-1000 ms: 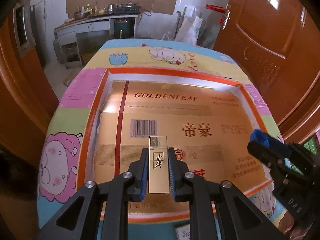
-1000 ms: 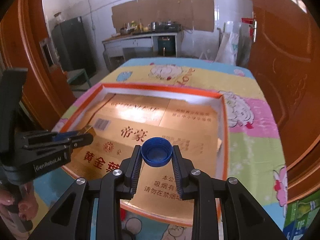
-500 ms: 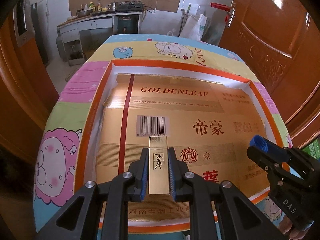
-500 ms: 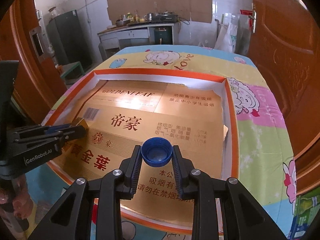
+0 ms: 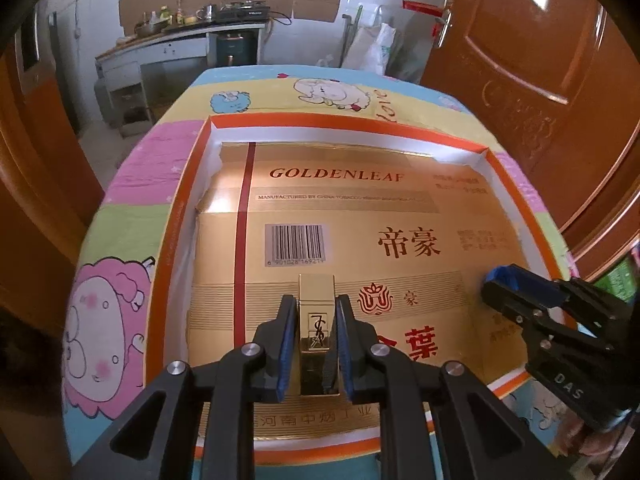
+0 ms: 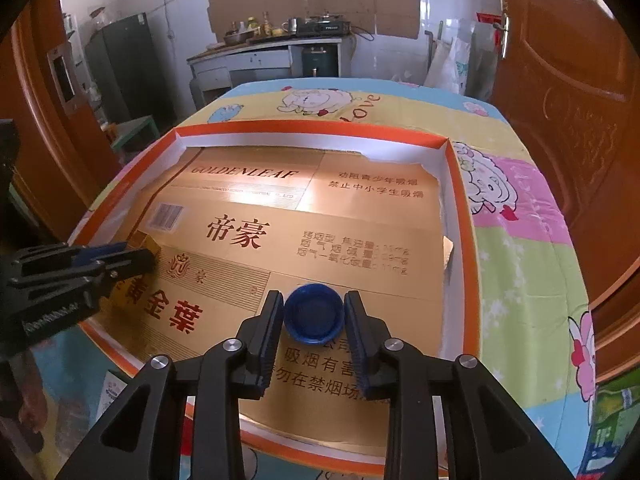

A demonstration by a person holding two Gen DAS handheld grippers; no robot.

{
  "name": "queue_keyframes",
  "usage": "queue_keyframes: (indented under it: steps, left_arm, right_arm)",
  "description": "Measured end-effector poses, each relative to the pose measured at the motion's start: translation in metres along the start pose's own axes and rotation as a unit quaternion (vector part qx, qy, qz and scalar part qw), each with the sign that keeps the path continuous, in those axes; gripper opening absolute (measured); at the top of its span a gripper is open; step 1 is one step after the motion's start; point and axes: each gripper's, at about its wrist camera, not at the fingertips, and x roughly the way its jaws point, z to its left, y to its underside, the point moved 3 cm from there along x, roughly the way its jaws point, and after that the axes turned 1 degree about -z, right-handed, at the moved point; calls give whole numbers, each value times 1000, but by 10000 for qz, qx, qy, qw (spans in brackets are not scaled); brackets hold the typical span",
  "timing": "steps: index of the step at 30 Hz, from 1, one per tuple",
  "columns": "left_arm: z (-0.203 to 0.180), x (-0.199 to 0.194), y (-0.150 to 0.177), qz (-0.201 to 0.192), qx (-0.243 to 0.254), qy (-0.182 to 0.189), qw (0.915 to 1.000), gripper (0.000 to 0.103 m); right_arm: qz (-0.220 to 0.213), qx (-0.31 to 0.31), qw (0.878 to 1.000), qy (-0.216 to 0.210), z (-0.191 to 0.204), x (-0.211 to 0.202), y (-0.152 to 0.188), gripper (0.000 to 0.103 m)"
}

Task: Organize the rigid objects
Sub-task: 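Lower and release the gold box with the left tool while the right tool releases the blue cap, then withdraw both tools from the tray and move the right tool toward the orange cap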

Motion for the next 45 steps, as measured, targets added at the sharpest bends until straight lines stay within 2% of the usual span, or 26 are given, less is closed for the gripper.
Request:
queue_keyframes:
  steps: [3, 9, 12, 18, 23, 28, 32, 35, 40, 45]
  left_arm:
    - [7, -1, 0, 9, -189, 247, 9995, 21]
    - [4, -5, 1, -113, -199, 224, 9995, 21]
    - [3, -14, 1, -252, -215, 385, 9987, 21]
    - [-3, -43, 1, -877, 51, 111, 9961, 21]
    - [-6, -68, 9, -1150, 86, 256, 9930, 21]
    - [-4, -117, 26, -1673, -12, 500, 9846, 21]
    - [0, -157, 50, -1973, 12, 616, 9784, 21]
    - [6, -184, 74, -2197, -43, 652, 9734, 21]
    - [11, -207, 113, -2241, -78, 706, 9720, 21]
    - [9, -221, 152, -2478, 1, 540, 9673, 21]
  right_arm:
    - [-14, -25, 10000, 24, 0, 1, 1, 52]
    - [-189, 108, 9998, 17, -5, -8, 1, 52]
    - [-423, 319, 9985, -137, -12, -21, -1, 52]
    - [-700, 537, 9957, -291, -17, -38, -2, 52]
    - [-910, 591, 9938, -250, -18, -59, 0, 52]
    - [-1286, 488, 9903, -211, -8, -100, 10, 52]
    - [-1465, 266, 9885, -258, 15, -144, 43, 53]
    - [-1509, 225, 9878, -316, 29, -166, 74, 64]
    - [-1376, 257, 9889, -497, 51, -182, 129, 65]
    - [-1403, 199, 9888, -462, 74, -190, 178, 65]
